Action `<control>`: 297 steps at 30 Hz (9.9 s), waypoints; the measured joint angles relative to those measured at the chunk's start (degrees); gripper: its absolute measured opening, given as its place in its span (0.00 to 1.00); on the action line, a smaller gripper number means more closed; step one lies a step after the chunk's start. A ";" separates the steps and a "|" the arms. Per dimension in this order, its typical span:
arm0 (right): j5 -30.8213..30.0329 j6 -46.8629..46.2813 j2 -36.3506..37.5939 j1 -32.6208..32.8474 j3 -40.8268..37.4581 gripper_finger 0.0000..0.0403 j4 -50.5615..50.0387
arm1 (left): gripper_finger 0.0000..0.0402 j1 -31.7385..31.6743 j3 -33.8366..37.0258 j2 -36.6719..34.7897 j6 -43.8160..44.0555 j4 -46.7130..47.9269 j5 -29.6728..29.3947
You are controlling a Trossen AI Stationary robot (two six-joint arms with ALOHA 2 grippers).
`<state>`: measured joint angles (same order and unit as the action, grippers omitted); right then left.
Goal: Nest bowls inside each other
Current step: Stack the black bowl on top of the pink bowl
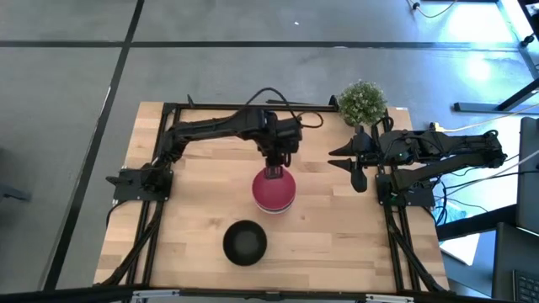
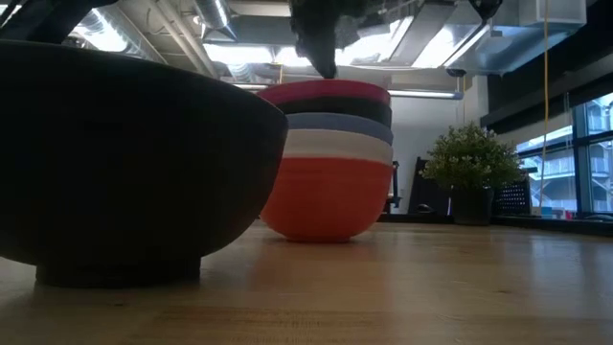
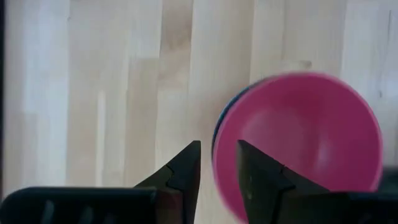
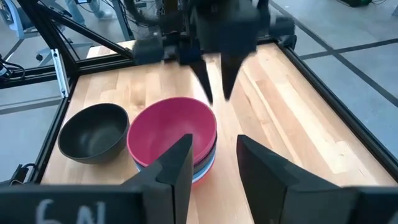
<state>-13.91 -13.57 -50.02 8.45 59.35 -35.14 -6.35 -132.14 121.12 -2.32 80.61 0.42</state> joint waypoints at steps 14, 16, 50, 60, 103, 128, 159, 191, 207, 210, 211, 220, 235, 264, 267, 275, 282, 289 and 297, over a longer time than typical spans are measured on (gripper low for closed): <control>-0.41 -0.98 -0.07 -0.10 0.00 0.31 -0.50 | 0.24 7.32 -1.73 -5.31 1.56 9.66 3.41; -0.64 -1.12 -0.07 -0.17 0.00 0.31 -0.39 | 0.24 9.00 -1.73 -6.05 2.66 9.38 3.08; -1.49 -7.12 -1.66 -0.27 0.00 0.31 7.40 | 0.24 31.11 64.48 -45.44 27.71 -41.54 -1.35; 0.57 -9.58 -4.81 -0.07 0.00 0.31 8.86 | 0.24 34.06 68.35 -45.42 33.76 -41.69 -9.62; 1.09 -5.67 -5.29 1.64 0.00 0.31 11.37 | 0.24 29.36 68.35 -28.07 36.16 -42.81 -2.38; 1.07 -5.43 -5.29 1.64 0.00 0.31 11.39 | 0.24 28.70 68.35 -27.02 33.01 -42.72 -2.65; 1.01 -5.45 -5.31 1.62 0.00 0.31 10.91 | 0.06 27.27 68.35 -18.71 32.76 -47.56 4.35; -0.02 -4.45 -5.31 1.62 0.00 0.31 10.21 | 0.01 20.81 68.37 -33.27 30.16 -46.19 5.87; -0.04 -4.36 -5.31 1.46 0.00 0.31 10.08 | 0.01 9.09 67.33 -49.20 26.63 -45.59 5.01; -0.05 -4.29 -5.31 1.46 0.00 0.31 10.08 | 0.01 6.80 63.23 -47.31 23.21 -44.69 6.40; -0.06 -4.29 -5.31 1.46 0.00 0.31 10.06 | 0.01 6.05 61.19 -46.35 22.07 -43.23 6.78; -0.07 -4.18 -5.30 1.46 0.00 0.31 9.23 | 0.01 0.28 36.02 -33.56 12.71 -16.96 7.35; -0.04 -2.68 -5.29 1.46 0.00 0.31 8.91 | 0.01 -2.53 26.75 -17.41 7.66 -7.80 13.30; 0.13 -1.10 -5.29 1.46 0.00 0.31 7.07 | 0.01 -1.31 19.34 -8.21 6.40 -13.89 17.40; 0.46 -1.08 -5.29 1.49 0.00 0.31 7.02 | 0.01 -1.52 19.37 -7.15 6.37 -13.69 16.20; 1.07 -0.94 -5.29 1.50 0.00 0.31 6.34 | 0.01 -2.00 19.37 -4.41 6.17 -12.01 12.83; 1.98 -0.78 -4.83 1.51 0.00 0.31 5.81 | 0.01 -1.96 19.41 -2.61 5.83 -10.91 11.98; 2.05 -0.84 -3.60 1.51 0.00 0.31 5.07 | 0.07 -1.67 19.41 -1.86 4.87 -11.36 8.99; 2.01 -0.80 -3.02 1.51 0.02 0.31 4.58 | 0.23 -0.65 19.41 -1.92 3.95 -11.01 5.07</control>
<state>-11.90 -14.37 -53.04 9.96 59.37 -30.56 -7.00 -112.73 119.20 1.63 69.60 5.49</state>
